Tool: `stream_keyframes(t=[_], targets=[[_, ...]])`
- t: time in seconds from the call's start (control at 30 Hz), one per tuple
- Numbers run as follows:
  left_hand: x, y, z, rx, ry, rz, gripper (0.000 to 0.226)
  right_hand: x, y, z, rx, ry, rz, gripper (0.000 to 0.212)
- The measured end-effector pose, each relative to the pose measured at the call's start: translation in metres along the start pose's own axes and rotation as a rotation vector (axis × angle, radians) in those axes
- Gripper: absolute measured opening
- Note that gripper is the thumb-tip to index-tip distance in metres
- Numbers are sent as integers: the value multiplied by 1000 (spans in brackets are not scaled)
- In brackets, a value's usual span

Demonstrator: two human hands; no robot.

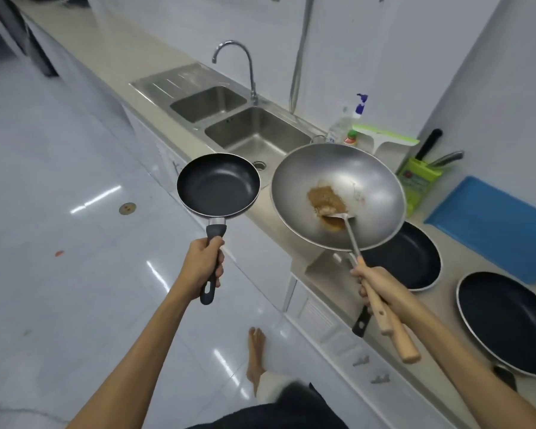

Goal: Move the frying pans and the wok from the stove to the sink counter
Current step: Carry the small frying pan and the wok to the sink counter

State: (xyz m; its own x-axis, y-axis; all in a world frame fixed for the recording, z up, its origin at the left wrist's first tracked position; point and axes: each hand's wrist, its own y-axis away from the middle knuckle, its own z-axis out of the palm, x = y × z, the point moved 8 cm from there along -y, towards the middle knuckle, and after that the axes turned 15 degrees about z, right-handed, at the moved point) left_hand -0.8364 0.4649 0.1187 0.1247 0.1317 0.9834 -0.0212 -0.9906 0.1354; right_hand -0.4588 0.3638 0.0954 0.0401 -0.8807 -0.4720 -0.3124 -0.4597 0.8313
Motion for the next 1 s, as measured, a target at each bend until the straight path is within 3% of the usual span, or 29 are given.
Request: stream_keyframes(t=[0.63, 1.0], targets=[[-7, -286, -282, 351, -27, -126, 26, -407, -122, 291, -142, 255, -108, 16], [-13, -483, -471, 326, -37, -148, 25, -588, -188, 491, -201, 232, -56, 25]])
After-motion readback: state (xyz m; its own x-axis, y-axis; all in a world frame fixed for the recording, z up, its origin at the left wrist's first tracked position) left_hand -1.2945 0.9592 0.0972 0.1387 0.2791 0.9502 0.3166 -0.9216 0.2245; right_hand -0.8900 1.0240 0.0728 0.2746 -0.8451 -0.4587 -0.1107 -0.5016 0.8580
